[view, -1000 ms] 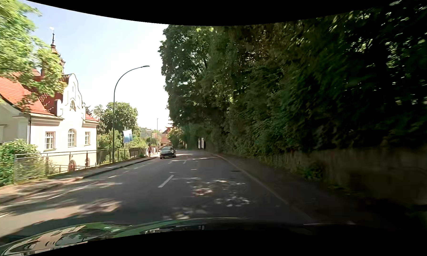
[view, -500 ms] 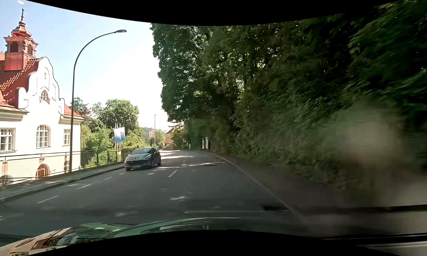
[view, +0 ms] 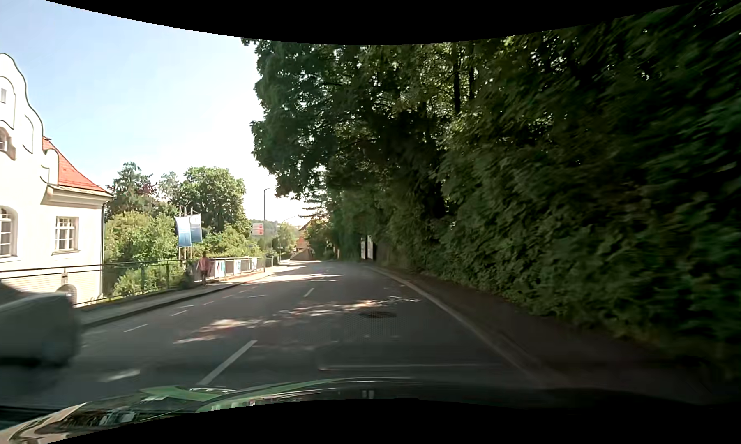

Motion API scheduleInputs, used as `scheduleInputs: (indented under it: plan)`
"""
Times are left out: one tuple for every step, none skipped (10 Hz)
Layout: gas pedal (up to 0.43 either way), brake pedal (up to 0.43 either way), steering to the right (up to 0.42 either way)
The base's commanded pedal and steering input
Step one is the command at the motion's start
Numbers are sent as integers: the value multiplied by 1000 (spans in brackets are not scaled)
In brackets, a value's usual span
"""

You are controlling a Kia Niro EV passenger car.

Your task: Follow the waypoints while adhering to traffic rules and regulations

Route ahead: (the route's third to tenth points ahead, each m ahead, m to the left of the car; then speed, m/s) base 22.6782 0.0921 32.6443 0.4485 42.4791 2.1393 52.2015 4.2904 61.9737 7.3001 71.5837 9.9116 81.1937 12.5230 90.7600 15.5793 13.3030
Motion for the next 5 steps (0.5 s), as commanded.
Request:
scheduleInputs:
  plan:
    - [59, 0, -26]
    - [59, 0, -26]
    - [59, 0, -26]
    - [59, 0, -25]
    - [59, 0, -25]
